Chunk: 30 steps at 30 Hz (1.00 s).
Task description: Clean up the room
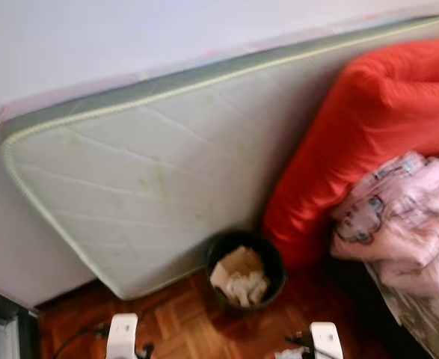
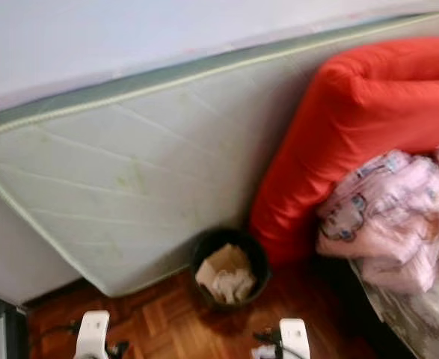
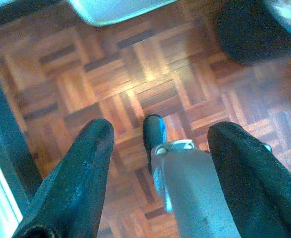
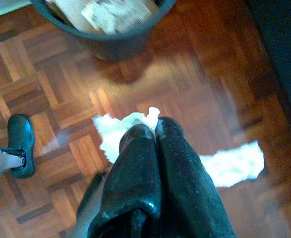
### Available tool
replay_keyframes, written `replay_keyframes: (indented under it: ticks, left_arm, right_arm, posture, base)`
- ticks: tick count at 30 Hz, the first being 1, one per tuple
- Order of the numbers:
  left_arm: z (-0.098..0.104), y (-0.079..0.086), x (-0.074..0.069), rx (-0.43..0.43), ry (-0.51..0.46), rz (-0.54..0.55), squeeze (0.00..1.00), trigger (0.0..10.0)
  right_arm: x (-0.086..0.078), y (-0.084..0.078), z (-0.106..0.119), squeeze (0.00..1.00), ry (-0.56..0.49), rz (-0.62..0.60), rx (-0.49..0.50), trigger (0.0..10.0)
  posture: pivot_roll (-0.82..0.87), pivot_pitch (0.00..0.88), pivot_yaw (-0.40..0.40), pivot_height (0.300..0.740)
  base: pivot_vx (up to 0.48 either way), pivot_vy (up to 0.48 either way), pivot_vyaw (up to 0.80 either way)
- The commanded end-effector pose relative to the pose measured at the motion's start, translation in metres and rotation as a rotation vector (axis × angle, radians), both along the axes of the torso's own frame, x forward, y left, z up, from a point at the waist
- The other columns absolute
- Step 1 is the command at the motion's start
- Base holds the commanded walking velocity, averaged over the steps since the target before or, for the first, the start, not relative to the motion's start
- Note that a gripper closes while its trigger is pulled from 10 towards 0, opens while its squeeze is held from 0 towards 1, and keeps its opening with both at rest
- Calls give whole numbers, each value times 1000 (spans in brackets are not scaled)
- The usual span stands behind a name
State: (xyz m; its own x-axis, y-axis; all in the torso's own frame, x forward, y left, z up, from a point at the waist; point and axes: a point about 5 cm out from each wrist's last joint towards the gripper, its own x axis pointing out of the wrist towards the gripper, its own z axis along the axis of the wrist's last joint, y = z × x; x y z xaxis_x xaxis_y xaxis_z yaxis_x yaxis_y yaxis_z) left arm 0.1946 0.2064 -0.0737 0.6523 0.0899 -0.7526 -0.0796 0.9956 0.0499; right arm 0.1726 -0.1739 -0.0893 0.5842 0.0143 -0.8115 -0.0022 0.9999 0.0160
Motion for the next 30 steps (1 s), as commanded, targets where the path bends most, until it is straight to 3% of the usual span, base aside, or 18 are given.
replay_keyframes:
  ticks: [1,24,30]
  left_arm:
    - [-3,3,-7,16,30,2,0,10000]
    - [0,0,1,9,-2,-2,0,10000]
    - [1,-2,2,7,-12,-6,0,10000]
  right_arm:
    - [1,3,0,0,-5,4,12,10000]
    - [4,3,2,0,-20,-11,21,10000]
    - [14,5,7,0,-59,-10,38,10000]
  posture:
    - [33,105,-45,740]
    - [32,106,-48,740]
    - [32,111,-49,740]
  base:
    - [296,0,581]
    - [307,0,0]
    - [0,0,0]
